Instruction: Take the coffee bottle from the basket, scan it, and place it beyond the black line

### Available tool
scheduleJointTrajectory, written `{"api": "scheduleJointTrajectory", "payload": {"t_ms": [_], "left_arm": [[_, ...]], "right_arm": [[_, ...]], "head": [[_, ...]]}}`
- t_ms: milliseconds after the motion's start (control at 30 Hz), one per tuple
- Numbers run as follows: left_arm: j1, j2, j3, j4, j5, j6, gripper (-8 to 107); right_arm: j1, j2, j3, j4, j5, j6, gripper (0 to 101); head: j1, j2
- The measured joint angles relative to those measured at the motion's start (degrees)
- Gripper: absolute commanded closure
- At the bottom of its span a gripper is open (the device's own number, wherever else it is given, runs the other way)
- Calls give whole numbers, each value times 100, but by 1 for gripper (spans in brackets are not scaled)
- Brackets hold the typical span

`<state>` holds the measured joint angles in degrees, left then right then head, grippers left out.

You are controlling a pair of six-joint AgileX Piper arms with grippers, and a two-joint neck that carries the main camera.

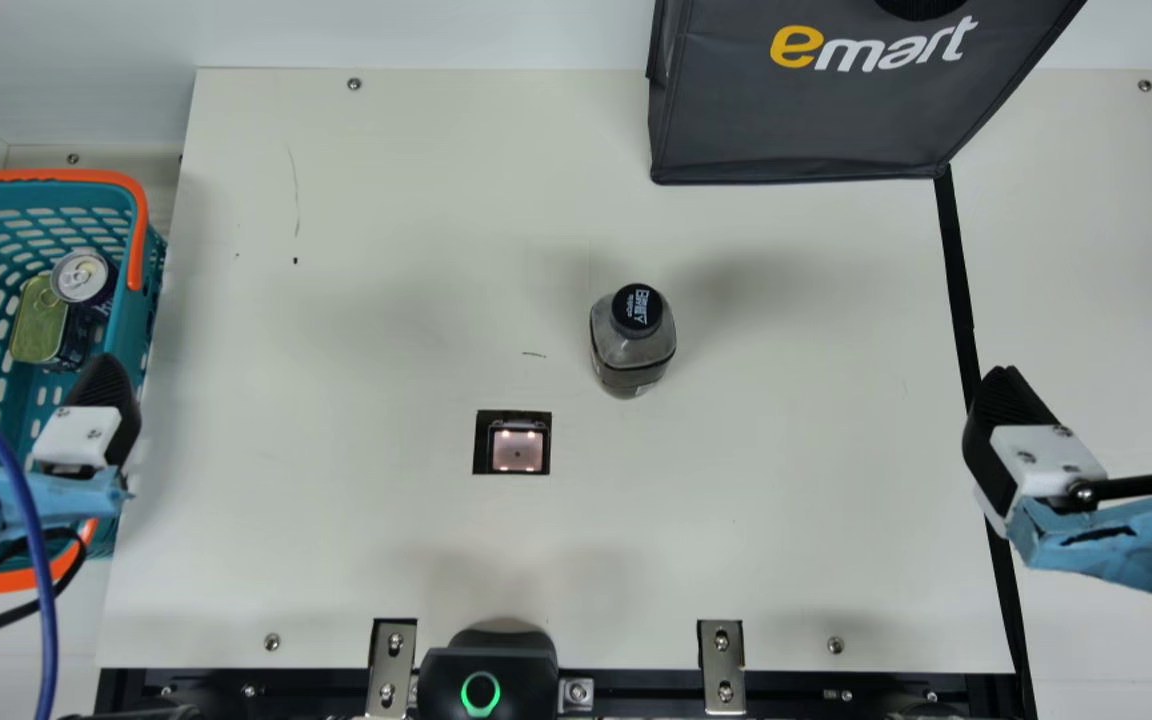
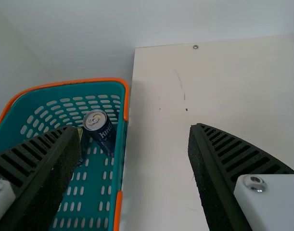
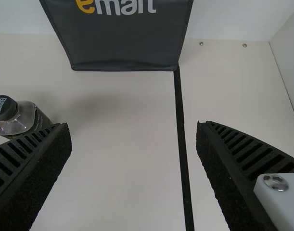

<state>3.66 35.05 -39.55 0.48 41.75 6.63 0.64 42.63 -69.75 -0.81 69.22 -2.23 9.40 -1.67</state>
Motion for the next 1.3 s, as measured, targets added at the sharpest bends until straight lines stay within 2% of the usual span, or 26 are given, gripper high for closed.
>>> {"api": "scheduleJointTrajectory", "payload": {"t_ms": [700, 1300], "left_arm": [[0, 0, 0, 0, 0, 0, 9], [0, 0, 0, 0, 0, 0, 9]], "right_arm": [[11, 0, 0, 0, 0, 0, 10], [509, 451, -263, -67, -190, -161, 10]], "head": [[0, 0], [9, 0]]}}
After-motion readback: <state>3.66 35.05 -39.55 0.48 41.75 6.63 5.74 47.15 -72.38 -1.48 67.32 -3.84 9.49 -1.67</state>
